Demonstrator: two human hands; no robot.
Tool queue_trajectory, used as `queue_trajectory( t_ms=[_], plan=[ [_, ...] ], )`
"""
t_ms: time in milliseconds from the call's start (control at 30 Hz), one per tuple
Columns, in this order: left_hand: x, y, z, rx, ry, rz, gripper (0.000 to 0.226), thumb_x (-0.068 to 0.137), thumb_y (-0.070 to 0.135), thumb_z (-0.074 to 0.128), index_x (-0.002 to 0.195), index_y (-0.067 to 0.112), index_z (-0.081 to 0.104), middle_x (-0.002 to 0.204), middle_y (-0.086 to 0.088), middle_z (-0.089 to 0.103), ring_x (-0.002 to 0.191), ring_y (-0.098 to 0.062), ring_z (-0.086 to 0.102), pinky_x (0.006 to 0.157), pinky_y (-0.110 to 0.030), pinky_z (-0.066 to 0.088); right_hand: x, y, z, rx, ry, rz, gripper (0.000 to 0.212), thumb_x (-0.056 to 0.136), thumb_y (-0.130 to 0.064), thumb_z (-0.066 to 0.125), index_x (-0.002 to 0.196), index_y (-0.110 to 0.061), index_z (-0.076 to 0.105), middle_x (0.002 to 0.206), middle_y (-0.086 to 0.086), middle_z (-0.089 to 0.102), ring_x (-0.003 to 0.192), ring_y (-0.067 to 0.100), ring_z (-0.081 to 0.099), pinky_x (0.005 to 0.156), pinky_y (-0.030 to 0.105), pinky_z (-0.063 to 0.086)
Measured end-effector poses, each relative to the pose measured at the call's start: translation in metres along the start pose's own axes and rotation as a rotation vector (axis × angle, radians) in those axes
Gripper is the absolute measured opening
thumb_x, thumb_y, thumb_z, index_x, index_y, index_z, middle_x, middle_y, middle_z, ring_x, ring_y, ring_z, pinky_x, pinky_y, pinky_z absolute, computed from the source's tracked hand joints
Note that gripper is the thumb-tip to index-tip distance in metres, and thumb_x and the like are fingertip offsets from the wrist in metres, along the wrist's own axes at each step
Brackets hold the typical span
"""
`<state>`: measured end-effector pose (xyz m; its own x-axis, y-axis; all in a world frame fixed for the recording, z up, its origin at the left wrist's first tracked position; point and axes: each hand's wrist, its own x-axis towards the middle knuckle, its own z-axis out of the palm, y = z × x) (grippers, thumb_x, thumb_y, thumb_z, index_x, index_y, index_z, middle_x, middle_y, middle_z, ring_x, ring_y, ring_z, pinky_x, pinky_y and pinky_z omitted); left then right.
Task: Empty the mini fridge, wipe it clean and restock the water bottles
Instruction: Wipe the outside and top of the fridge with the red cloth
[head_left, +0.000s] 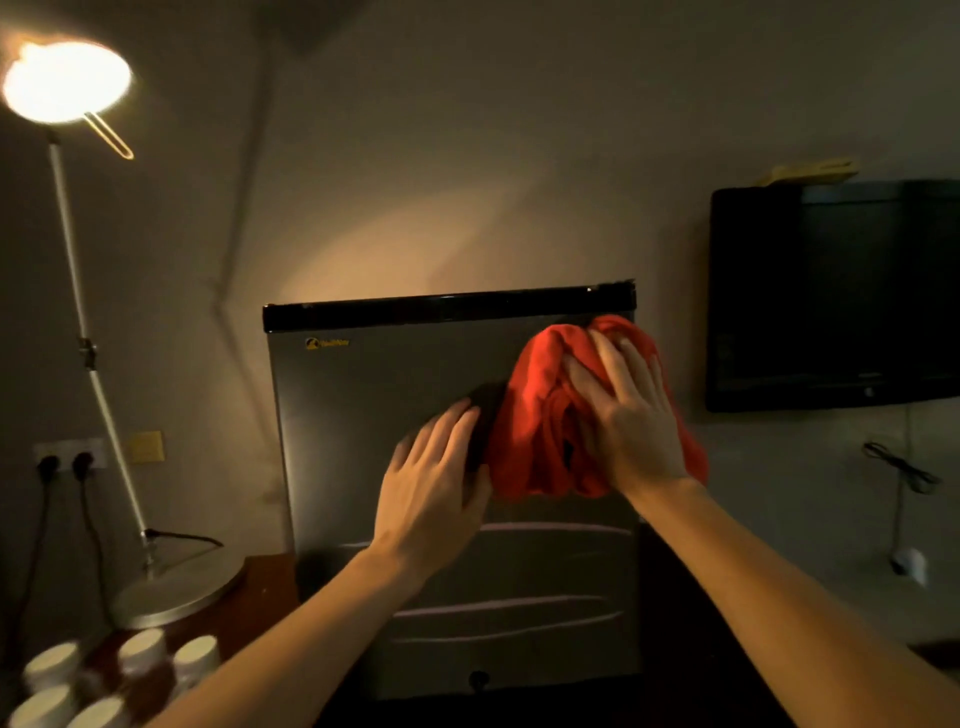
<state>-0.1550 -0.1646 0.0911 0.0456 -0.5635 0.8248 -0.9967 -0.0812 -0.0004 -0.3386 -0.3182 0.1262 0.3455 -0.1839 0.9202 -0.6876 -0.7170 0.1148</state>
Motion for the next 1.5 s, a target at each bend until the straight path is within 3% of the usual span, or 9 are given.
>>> queue_trajectory(
  t_ms=[200, 367, 500, 733, 933, 1133, 1267, 1400, 1500],
  plan=[
    [-0.004, -0.021, -0.005, 0.091, -0.007, 0.006, 0.059, 0.088, 0.041, 0.050, 0.143, 0.019, 0.041, 0.149, -0.002, 0.045, 0.133, -0.022, 0.045, 0.108, -0.044, 0.041, 0.011, -0.069, 0.010, 0.105, 0.108, 0.202, 0.048, 0.094, -0.026, 0.044, 0.142, -0.022, 0.049, 0.149, 0.016, 0.040, 0.137, 0.046, 0.029, 0.109, 0.064, 0.028],
    [-0.026, -0.049, -0.018, 0.176, 0.018, -0.066, 0.057, 0.079, 0.041, 0.048, 0.129, 0.013, 0.048, 0.132, -0.011, 0.057, 0.122, -0.029, 0.051, 0.108, -0.042, 0.033, 0.011, -0.129, 0.023, 0.119, 0.069, -0.049, 0.047, 0.089, -0.034, 0.056, 0.136, -0.027, 0.056, 0.146, 0.010, 0.046, 0.138, 0.040, 0.032, 0.112, 0.060, 0.022],
    [-0.040, -0.062, -0.026, 0.191, 0.046, -0.075, 0.061, 0.079, 0.040, 0.049, 0.132, 0.010, 0.052, 0.135, -0.010, 0.055, 0.124, -0.025, 0.046, 0.107, -0.038, 0.030, 0.010, -0.103, 0.022, 0.068, 0.071, -0.127, 0.038, 0.097, -0.019, 0.052, 0.135, -0.025, 0.056, 0.145, 0.012, 0.047, 0.136, 0.040, 0.037, 0.109, 0.057, 0.032],
    [-0.041, -0.051, -0.024, 0.097, 0.008, -0.090, 0.061, 0.086, 0.045, 0.044, 0.139, 0.016, 0.047, 0.141, -0.004, 0.052, 0.130, -0.021, 0.044, 0.112, -0.036, 0.030, -0.002, -0.027, -0.006, 0.068, 0.071, 0.116, 0.048, 0.090, -0.017, 0.037, 0.133, -0.013, 0.057, 0.144, 0.021, 0.043, 0.131, 0.046, 0.040, 0.102, 0.057, 0.042],
    [-0.063, -0.076, -0.041, 0.043, -0.012, -0.160, 0.058, 0.087, 0.041, 0.054, 0.139, 0.019, 0.046, 0.141, -0.002, 0.052, 0.127, -0.023, 0.050, 0.108, -0.040, 0.039, 0.008, -0.091, -0.001, 0.115, 0.052, 0.307, 0.058, 0.078, -0.029, 0.050, 0.134, -0.016, 0.057, 0.144, 0.021, 0.042, 0.132, 0.052, 0.034, 0.105, 0.065, 0.032],
    [-0.093, -0.099, -0.052, -0.036, 0.014, -0.334, 0.053, 0.081, 0.047, 0.045, 0.126, 0.019, 0.052, 0.119, 0.000, 0.058, 0.107, -0.022, 0.058, 0.086, -0.039, 0.049, 0.005, -0.188, 0.024, 0.069, -0.091, 0.137, 0.067, 0.074, -0.051, 0.049, 0.138, -0.031, 0.052, 0.151, 0.013, 0.038, 0.139, 0.052, 0.022, 0.107, 0.072, 0.015],
    [-0.107, -0.095, -0.049, -0.073, 0.007, -0.364, 0.041, 0.074, 0.041, 0.046, 0.111, 0.024, 0.051, 0.105, 0.002, 0.057, 0.097, -0.024, 0.059, 0.079, -0.039, 0.050, -0.015, -0.233, 0.048, 0.090, -0.136, -0.207, 0.046, 0.084, -0.044, 0.052, 0.127, -0.034, 0.062, 0.151, 0.005, 0.040, 0.141, 0.043, 0.022, 0.110, 0.068, 0.017],
    [-0.122, -0.098, -0.046, -0.085, -0.009, -0.389, 0.031, 0.078, 0.029, 0.062, 0.107, 0.025, 0.050, 0.102, 0.006, 0.057, 0.096, -0.020, 0.060, 0.076, -0.037, 0.051, -0.025, -0.216, 0.057, 0.097, -0.124, -0.402, 0.041, 0.085, -0.031, 0.050, 0.122, -0.026, 0.067, 0.149, 0.005, 0.044, 0.143, 0.035, 0.026, 0.113, 0.060, 0.019],
    [-0.127, -0.101, -0.045, -0.091, -0.045, -0.368, 0.029, 0.082, 0.028, 0.066, 0.107, 0.023, 0.052, 0.102, 0.005, 0.056, 0.094, -0.020, 0.059, 0.075, -0.036, 0.050, -0.008, -0.185, 0.050, 0.171, -0.034, -0.345, 0.048, 0.080, -0.023, 0.048, 0.125, -0.022, 0.065, 0.146, 0.011, 0.047, 0.138, 0.035, 0.035, 0.111, 0.054, 0.029]
  ],
)
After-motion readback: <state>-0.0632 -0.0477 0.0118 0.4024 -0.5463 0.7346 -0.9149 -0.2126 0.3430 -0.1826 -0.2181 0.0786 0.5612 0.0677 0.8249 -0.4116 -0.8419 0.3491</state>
